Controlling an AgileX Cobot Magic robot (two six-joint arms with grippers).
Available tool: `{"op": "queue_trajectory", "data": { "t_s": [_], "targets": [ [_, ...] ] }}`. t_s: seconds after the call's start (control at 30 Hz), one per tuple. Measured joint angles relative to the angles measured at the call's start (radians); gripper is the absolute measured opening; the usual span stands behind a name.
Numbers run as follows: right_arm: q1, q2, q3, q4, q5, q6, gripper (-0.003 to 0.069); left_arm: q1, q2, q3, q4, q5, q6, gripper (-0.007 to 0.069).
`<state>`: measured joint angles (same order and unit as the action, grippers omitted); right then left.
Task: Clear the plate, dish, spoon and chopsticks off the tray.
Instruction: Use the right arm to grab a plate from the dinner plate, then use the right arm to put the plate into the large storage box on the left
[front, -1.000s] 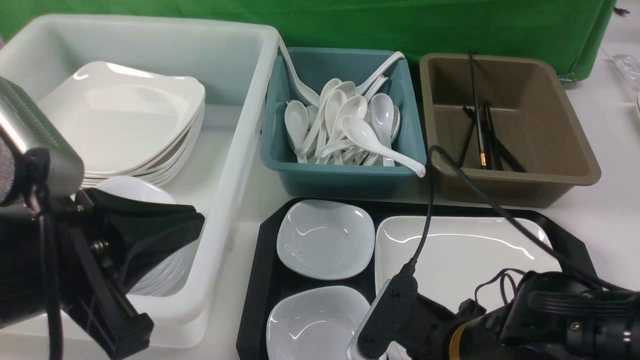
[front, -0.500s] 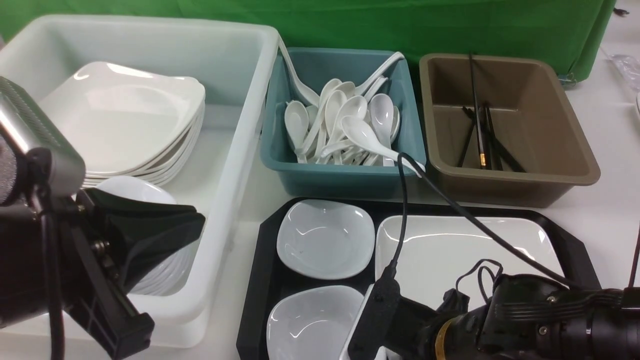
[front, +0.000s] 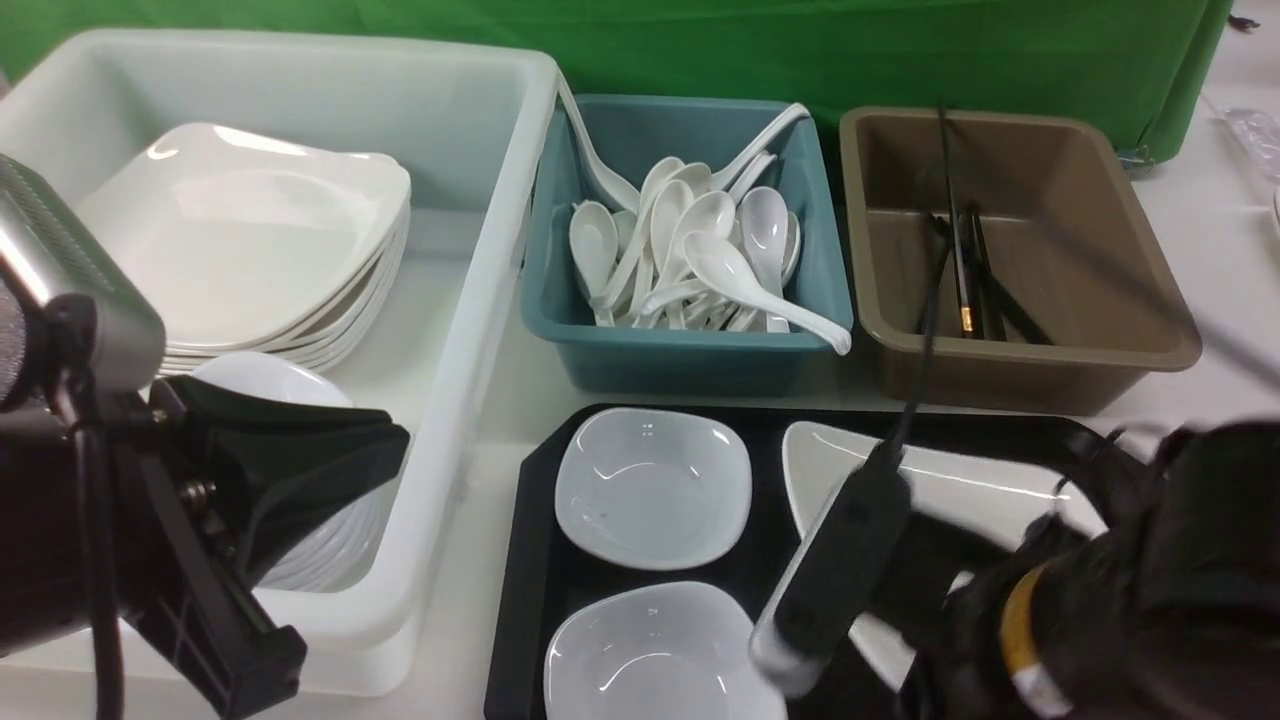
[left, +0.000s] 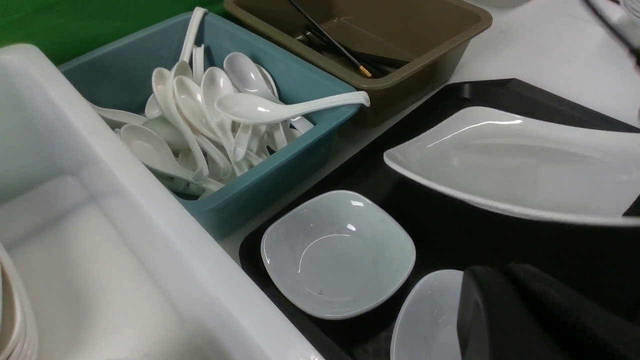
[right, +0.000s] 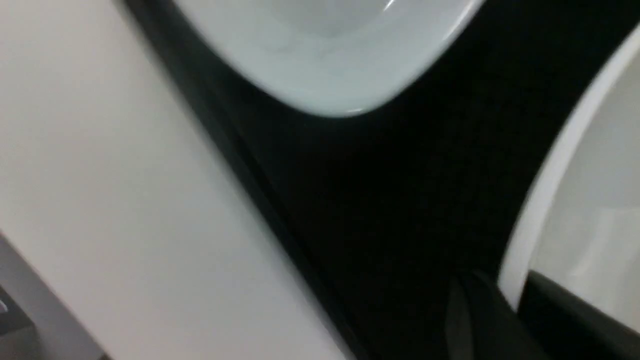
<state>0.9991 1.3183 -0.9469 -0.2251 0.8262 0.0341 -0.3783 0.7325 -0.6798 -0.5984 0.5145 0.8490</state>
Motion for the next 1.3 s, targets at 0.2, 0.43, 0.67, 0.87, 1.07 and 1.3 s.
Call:
{"op": "queue_trajectory", "data": {
  "t_s": [0.2, 0.43, 0.67, 0.87, 1.07, 1.3],
  "targets": [
    [0.001, -0.022, -0.263, -0.009, 0.196, -0.002, 0.0068, 0.000, -0.003, -0.033, 0.037, 0.034, -0.048, 0.0017],
    [0.001, 0.102, -0.587, -0.011, 0.215, -0.193, 0.0069, 0.000, -0.058, -0.157, 0.340, 0.169, -0.381, 0.0017],
    [0.001, 0.315, -1.015, -0.018, 0.241, -0.389, 0.0069, 0.000, -0.255, -0.200, 0.626, 0.343, -0.658, 0.0017],
    [0.010, 0.483, -1.302, -0.015, 0.297, -0.523, 0.0069, 0.000, -0.396, -0.201, 0.764, 0.511, -0.796, 0.0017],
    [0.014, 0.642, -1.430, 0.122, 0.185, -0.811, 0.0069, 0.000, -0.467, -0.201, 0.792, 0.639, -0.860, 0.0017],
    [0.016, 0.789, -1.432, 0.208, -0.037, -1.079, 0.0069, 0.000, -0.468, -0.201, 0.782, 0.705, -0.889, 0.0017]
  ]
}}
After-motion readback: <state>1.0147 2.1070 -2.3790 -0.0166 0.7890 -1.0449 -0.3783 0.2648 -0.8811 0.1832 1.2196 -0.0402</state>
